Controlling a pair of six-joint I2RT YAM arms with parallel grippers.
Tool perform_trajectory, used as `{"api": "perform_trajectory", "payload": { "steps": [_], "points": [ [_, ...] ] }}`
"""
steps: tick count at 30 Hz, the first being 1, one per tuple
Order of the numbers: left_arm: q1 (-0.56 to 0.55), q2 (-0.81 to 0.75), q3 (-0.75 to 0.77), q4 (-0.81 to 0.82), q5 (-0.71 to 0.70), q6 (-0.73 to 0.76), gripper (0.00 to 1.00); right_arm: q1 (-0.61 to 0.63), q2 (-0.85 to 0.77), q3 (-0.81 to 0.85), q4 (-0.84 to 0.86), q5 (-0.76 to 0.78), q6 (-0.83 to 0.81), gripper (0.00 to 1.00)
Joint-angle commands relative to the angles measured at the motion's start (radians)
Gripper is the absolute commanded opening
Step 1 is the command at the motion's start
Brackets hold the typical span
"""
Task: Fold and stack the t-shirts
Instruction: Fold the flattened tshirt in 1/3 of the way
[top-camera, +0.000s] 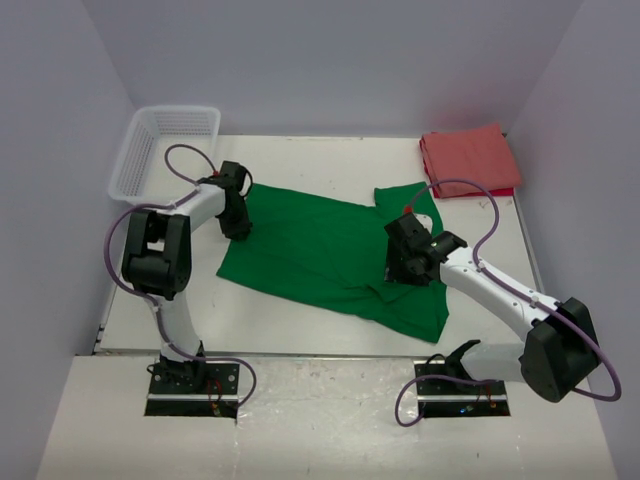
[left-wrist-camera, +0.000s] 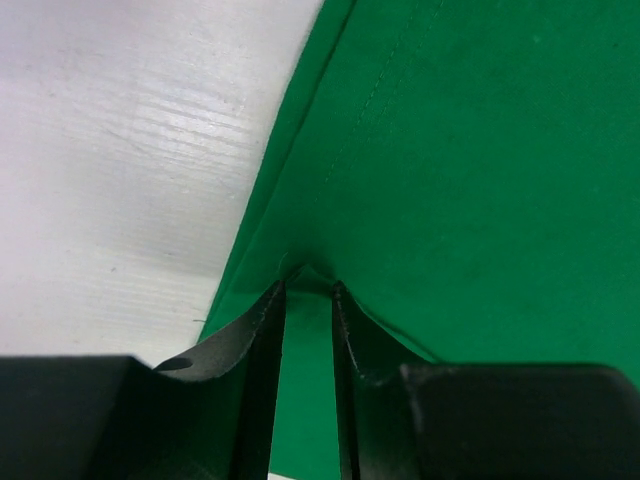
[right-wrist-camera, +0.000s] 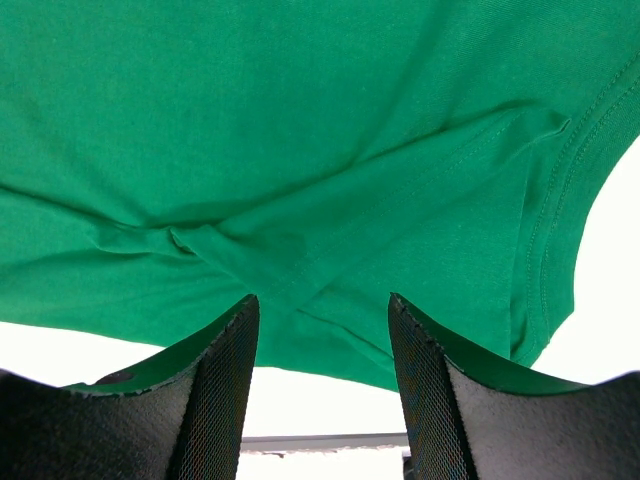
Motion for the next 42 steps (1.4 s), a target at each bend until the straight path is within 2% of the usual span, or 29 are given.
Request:
{"api": "perform_trajectory", "payload": {
  "steps": [1,4,6,7,9,25,42],
  "points": [
    [-0.002,0.024,-0.001,0.029,0.031,0.022,0.27,0.004,-0.014,0.005,0.009,-0.005,-0.010,0.56],
    [-0.002,0.045,0.012,0.024,0.023,0.027,0.27,0.004,-0.026,0.006,0.008,-0.005,-0.010,0.56],
    [-0.002,0.050,0.016,0.024,0.026,0.027,0.22,0.004,-0.029,0.003,0.009,-0.006,-0.008,0.56],
    [-0.002,0.050,0.016,0.024,0.026,0.025,0.18,0.003,-0.028,0.000,0.011,-0.006,-0.007,0.56],
    [-0.002,0.047,0.013,0.024,0.025,0.022,0.00,0.004,-0.023,-0.004,0.013,-0.008,-0.004,0.56],
    [-0.003,-0.110,-0.016,-0.019,0.008,0.016,0.00,0.004,-0.005,-0.003,0.020,-0.011,-0.002,0.56],
    [-0.002,-0.081,-0.002,-0.026,0.034,0.005,0.02,0.004,-0.031,-0.017,0.000,0.000,0.002,0.56]
  ]
}}
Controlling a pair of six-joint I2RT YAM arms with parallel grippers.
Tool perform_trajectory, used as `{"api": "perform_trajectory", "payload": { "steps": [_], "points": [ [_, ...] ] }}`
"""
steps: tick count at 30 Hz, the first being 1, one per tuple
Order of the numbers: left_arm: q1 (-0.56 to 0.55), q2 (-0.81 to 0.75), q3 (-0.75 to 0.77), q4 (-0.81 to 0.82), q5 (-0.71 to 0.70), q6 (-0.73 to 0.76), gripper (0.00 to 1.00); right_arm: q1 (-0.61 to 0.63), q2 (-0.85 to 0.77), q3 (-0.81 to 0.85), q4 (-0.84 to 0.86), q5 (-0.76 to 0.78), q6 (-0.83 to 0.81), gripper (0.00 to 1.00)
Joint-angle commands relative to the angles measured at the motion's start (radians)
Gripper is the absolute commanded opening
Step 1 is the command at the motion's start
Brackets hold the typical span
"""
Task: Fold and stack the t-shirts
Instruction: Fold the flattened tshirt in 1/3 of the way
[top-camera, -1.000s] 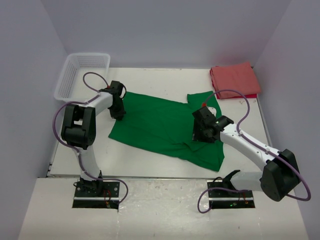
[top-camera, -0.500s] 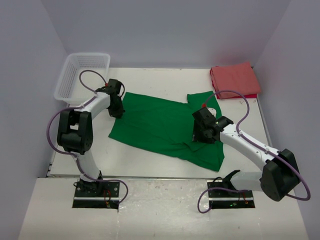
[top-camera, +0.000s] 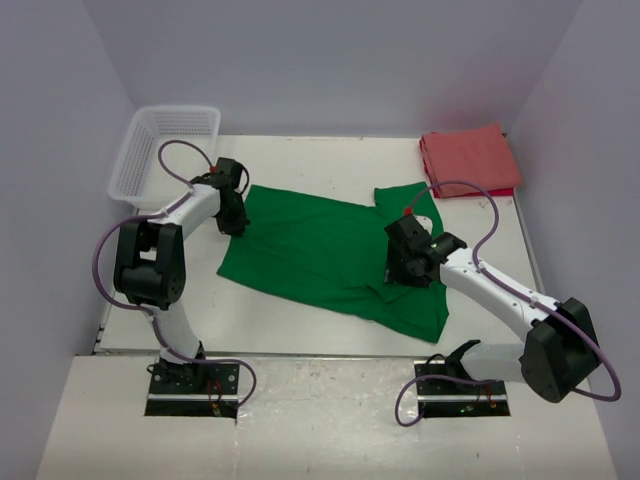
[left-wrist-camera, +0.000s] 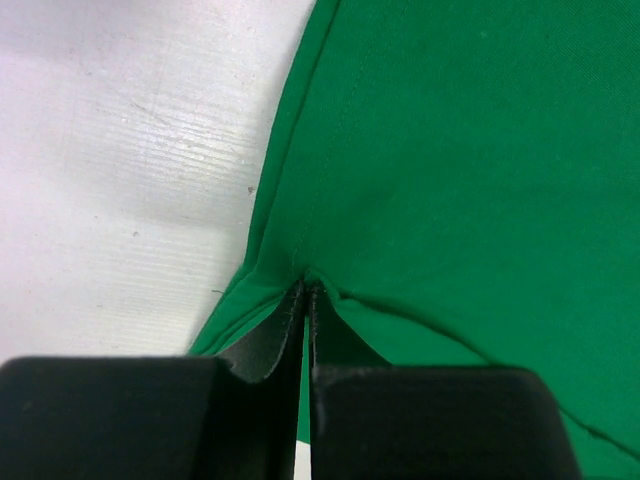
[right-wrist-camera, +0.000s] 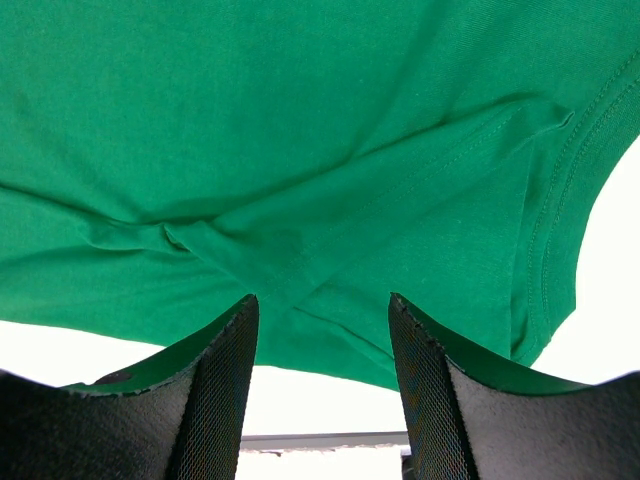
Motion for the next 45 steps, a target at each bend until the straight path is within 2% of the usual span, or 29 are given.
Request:
{"api": "perform_trajectory", "payload": {
  "steps": [1,6,7,8,16,19,30,36,40,45],
  "points": [
    [-0.002,-0.002,0.012,-0.001,0.022,-0.012,0.01,0.003,-0.028,-0.004,-0.001,0.006,0.002,0.56],
    [-0.002,-0.002,0.010,0.003,0.036,-0.007,0.09,0.005,-0.028,-0.007,-0.002,0.006,0.003,0.56],
    [-0.002,-0.002,0.009,0.005,0.039,-0.007,0.07,0.005,-0.030,-0.009,-0.002,0.006,0.002,0.56],
    [-0.002,-0.004,0.006,0.005,0.036,-0.008,0.00,0.003,-0.031,-0.010,-0.001,0.006,0.002,0.56],
    [-0.002,-0.013,-0.008,0.008,0.028,-0.013,0.00,0.003,-0.038,-0.016,-0.001,0.004,0.002,0.56],
    [0.000,-0.024,-0.016,0.008,-0.027,-0.031,0.00,0.005,-0.033,-0.013,-0.005,0.004,-0.002,0.56],
    [0.051,0.053,0.062,-0.047,-0.102,-0.039,0.00,0.005,-0.050,-0.013,-0.012,0.012,0.003,0.56],
    [0.063,0.103,0.102,-0.048,-0.097,-0.038,0.00,0.005,-0.019,-0.013,-0.006,-0.008,-0.008,0.56],
    [0.066,0.126,0.128,-0.055,-0.084,-0.038,0.00,0.003,0.024,-0.015,0.042,-0.057,-0.034,0.60],
    [0.066,0.145,0.147,-0.052,-0.064,-0.033,0.00,0.039,0.082,0.017,0.071,-0.096,-0.066,0.56]
  ]
}}
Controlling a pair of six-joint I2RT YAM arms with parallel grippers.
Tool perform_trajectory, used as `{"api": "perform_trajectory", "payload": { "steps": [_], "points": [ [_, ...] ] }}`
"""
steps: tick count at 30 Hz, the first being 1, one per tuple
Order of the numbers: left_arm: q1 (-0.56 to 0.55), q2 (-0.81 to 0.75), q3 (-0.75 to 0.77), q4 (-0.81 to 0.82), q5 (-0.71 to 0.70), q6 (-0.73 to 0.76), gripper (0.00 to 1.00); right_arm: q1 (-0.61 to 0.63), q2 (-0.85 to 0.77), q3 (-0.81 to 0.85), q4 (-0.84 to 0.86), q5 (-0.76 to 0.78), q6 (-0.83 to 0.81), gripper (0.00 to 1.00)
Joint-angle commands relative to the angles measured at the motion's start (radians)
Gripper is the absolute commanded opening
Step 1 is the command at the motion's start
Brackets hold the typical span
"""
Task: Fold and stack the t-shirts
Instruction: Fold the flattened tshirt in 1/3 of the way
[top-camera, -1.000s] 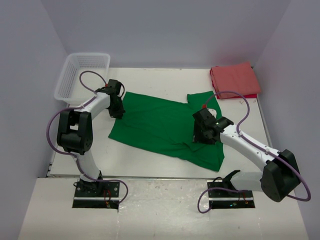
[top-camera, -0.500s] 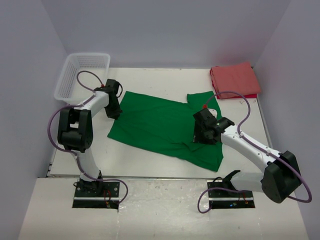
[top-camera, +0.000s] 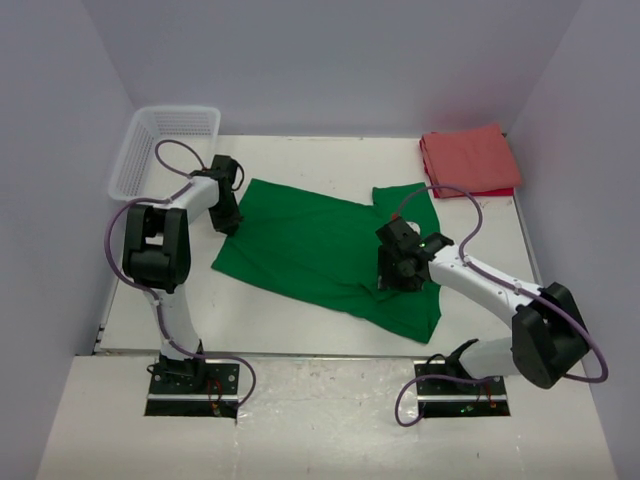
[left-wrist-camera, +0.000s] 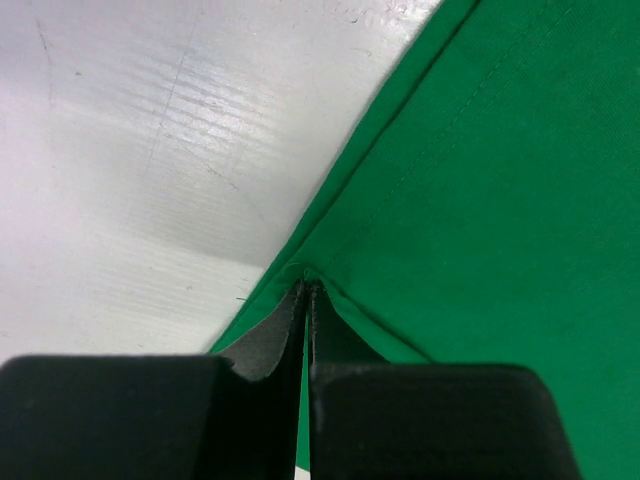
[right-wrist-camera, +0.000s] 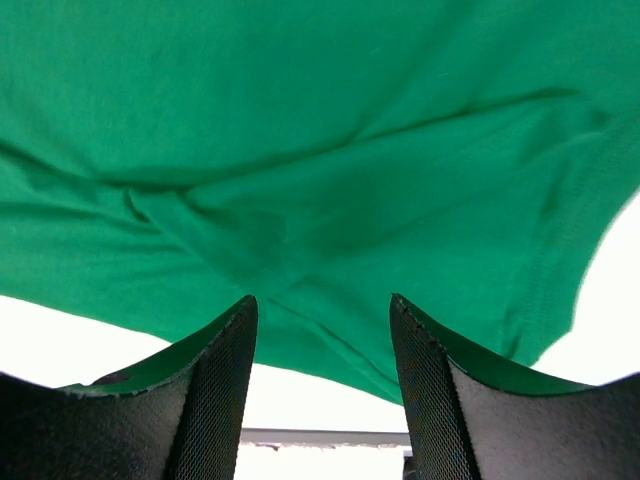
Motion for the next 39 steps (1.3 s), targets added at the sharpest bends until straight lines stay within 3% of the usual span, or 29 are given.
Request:
{"api": "perform_trajectory", "payload": {
  "steps": [1,12,24,30,33,36,37,39],
  "points": [
    [0.008,0.005,0.042,-0.001,0.000,-0.009,0.00,0.031,0.042,0.037,0.051,-0.057,-0.039,0.56],
    [0.008,-0.006,0.013,0.019,0.022,-0.006,0.00,0.090,0.147,0.069,0.091,-0.086,-0.035,0.55],
    [0.009,-0.009,0.012,0.022,0.025,-0.004,0.00,0.095,0.179,0.011,0.139,-0.081,-0.006,0.39],
    [0.009,-0.014,0.007,0.022,0.024,-0.004,0.00,0.095,0.196,0.005,0.142,-0.061,0.005,0.37],
    [0.011,-0.014,0.004,0.022,0.023,-0.004,0.00,0.095,0.196,0.008,0.137,-0.049,0.016,0.30],
    [0.011,-0.014,0.006,0.024,0.023,-0.006,0.00,0.094,0.190,0.015,0.127,-0.028,0.017,0.11],
    [0.011,-0.014,0.004,0.025,0.022,-0.006,0.00,0.095,0.187,0.026,0.105,-0.014,0.024,0.00],
    [0.011,-0.014,0.003,0.024,0.014,-0.006,0.00,0.095,0.161,0.035,0.082,0.008,0.021,0.00]
  ]
}}
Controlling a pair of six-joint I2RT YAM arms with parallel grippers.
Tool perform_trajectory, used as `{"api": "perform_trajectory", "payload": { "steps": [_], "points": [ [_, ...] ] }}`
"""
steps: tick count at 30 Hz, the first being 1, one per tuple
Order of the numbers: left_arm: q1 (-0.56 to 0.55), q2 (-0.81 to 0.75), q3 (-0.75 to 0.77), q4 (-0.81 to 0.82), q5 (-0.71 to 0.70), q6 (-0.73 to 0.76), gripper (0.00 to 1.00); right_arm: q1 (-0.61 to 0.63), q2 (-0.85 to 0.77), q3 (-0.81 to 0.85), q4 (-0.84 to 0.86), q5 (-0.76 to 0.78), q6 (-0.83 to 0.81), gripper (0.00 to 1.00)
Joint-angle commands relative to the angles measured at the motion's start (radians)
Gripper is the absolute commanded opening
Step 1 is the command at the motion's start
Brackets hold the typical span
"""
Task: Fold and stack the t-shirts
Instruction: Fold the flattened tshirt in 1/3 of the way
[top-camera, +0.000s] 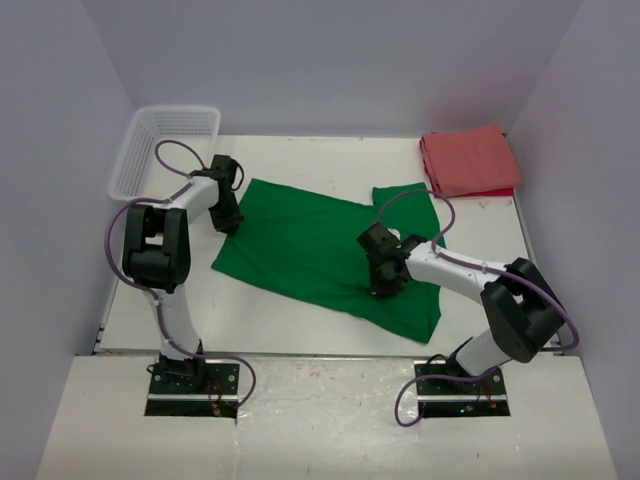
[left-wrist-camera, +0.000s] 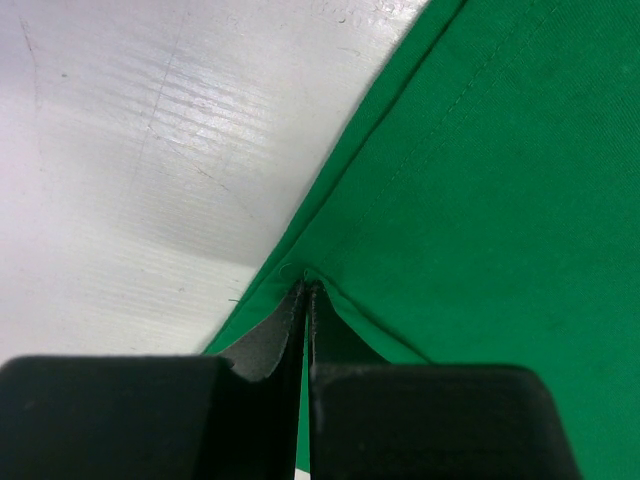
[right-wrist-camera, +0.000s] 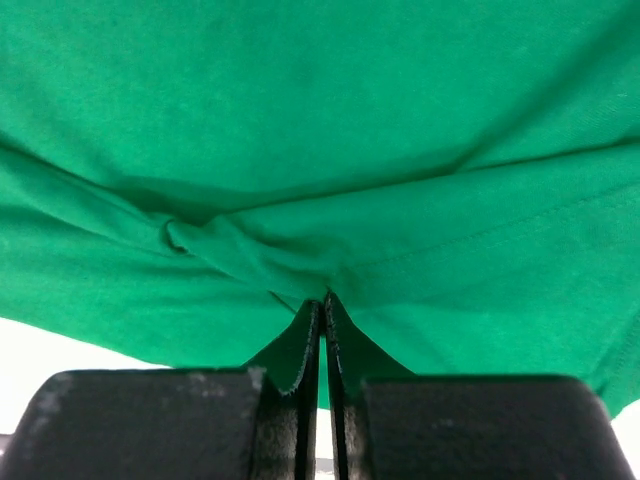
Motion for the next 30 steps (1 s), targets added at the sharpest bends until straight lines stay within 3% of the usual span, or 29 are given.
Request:
{"api": "perform_trajectory", "payload": {
  "steps": [1,9,20,30],
  "points": [
    [0.010,-0.014,0.000,0.016,-0.006,-0.006,0.00,0.006,-0.048,0.037,-0.039,0.070,0.012,0.00],
    [0.019,-0.017,-0.008,0.018,-0.021,-0.010,0.00,0.007,-0.085,0.170,-0.133,0.110,-0.026,0.00],
    [0.025,0.006,0.038,-0.005,-0.015,-0.019,0.00,-0.017,0.187,0.382,-0.125,0.102,-0.135,0.00],
    [0.028,0.040,0.082,-0.010,-0.009,-0.024,0.00,-0.069,0.259,0.408,-0.114,0.113,-0.143,0.00]
  ]
}}
